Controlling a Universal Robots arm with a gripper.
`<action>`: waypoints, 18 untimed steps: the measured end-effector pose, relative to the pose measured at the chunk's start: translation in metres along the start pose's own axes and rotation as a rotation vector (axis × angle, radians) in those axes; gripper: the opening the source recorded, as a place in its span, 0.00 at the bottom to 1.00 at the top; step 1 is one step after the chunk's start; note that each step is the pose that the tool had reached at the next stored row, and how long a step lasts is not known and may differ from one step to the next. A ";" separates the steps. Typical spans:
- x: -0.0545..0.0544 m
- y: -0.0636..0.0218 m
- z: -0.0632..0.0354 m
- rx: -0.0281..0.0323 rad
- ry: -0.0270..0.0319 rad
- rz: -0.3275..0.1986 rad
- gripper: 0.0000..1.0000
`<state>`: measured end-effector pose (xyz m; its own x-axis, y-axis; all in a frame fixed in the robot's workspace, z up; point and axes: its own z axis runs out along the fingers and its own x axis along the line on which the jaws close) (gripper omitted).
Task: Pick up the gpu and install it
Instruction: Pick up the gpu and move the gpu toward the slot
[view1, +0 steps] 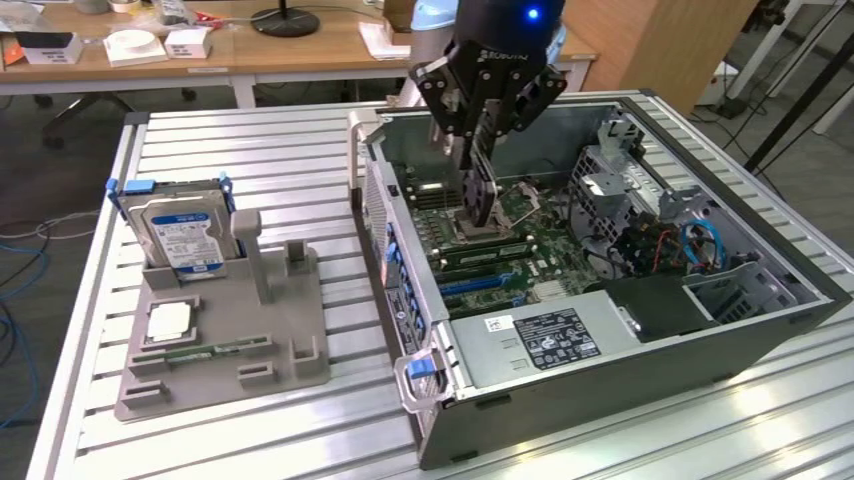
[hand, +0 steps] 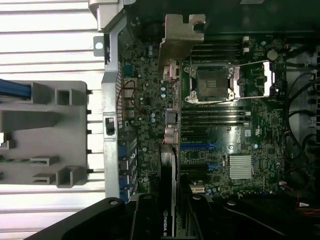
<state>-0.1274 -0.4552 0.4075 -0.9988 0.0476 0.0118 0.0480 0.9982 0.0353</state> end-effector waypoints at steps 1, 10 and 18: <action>-0.002 0.0001 0.0000 0.0000 0.0000 0.000 0.26; -0.016 0.0008 -0.0002 0.0001 0.0000 0.000 0.26; -0.027 0.0013 -0.0003 0.0001 0.0001 0.000 0.26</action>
<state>-0.1000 -0.4552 0.4075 -0.9988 0.0477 0.0119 0.0481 0.9982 0.0352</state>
